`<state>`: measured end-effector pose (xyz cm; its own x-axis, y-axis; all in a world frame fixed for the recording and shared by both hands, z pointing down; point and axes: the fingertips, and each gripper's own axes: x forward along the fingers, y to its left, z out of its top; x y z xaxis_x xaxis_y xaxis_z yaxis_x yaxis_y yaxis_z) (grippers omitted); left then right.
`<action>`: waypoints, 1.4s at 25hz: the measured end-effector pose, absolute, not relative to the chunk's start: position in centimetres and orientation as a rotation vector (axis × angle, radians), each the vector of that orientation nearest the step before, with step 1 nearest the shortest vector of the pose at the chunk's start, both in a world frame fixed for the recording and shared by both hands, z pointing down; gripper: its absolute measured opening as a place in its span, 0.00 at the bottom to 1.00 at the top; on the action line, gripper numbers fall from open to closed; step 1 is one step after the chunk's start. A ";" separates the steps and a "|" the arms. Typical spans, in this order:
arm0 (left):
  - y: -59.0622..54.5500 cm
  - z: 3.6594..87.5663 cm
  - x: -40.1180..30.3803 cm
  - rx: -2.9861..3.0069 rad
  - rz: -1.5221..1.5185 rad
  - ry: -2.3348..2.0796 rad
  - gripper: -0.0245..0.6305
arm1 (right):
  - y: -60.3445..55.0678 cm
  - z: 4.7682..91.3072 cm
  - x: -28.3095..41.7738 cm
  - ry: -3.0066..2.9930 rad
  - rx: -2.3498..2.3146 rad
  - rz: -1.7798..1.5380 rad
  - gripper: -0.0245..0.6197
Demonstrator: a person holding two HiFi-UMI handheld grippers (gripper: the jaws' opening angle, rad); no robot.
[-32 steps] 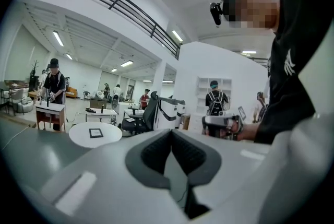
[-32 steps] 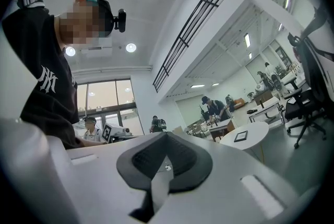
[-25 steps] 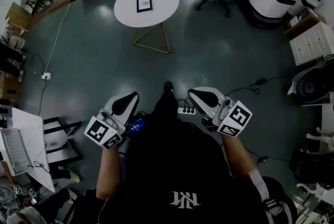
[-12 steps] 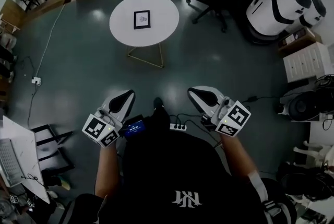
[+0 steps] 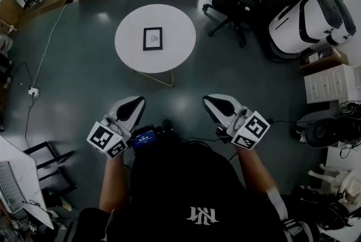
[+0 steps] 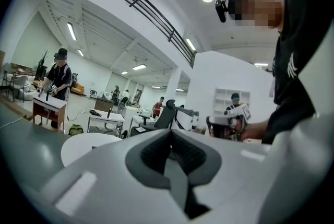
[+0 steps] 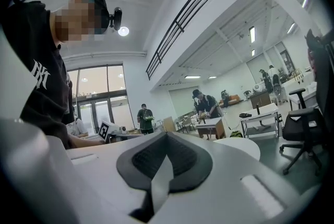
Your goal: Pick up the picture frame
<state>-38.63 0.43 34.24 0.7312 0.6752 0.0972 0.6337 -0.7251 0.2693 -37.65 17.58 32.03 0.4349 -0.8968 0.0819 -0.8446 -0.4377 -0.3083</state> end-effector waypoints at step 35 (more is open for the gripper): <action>28.7 34.5 -8.5 2.812 0.330 0.574 0.04 | 45.7 33.3 -1.8 1.943 -2.303 -0.247 0.04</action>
